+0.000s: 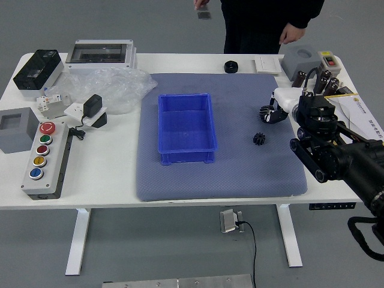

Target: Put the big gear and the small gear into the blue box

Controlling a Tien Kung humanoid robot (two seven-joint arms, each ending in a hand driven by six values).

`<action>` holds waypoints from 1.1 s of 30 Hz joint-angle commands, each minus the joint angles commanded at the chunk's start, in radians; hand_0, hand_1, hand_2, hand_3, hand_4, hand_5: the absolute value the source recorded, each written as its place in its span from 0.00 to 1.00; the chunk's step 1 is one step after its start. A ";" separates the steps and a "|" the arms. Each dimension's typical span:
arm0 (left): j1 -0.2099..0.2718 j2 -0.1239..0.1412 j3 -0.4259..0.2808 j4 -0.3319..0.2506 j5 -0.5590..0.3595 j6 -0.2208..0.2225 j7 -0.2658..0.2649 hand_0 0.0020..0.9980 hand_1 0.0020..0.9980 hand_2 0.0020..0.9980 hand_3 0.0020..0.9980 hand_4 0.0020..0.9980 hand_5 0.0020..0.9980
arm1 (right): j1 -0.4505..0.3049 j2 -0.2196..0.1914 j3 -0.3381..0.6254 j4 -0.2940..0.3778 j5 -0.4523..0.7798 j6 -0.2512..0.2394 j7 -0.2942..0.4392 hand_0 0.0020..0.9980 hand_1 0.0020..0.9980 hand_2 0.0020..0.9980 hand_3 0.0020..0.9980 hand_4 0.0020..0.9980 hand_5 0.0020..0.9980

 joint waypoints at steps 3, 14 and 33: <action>0.001 0.000 -0.001 0.000 0.000 0.000 0.000 0.83 0.79 0.78 0.76 0.67 0.36 | 0.001 -0.003 0.001 0.005 0.002 0.001 -0.001 0.48 0.44 0.49 0.55 0.56 0.34; 0.001 -0.001 -0.001 0.000 -0.001 0.000 0.000 0.83 0.79 0.78 0.76 0.67 0.36 | -0.002 -0.008 -0.004 0.003 0.003 0.012 -0.005 0.49 0.44 0.49 0.56 0.52 0.33; 0.003 -0.001 -0.003 0.000 -0.002 0.001 0.001 0.83 0.79 0.78 0.76 0.67 0.36 | 0.000 -0.022 -0.006 0.023 0.004 0.021 -0.011 0.50 0.44 0.49 0.55 0.51 0.33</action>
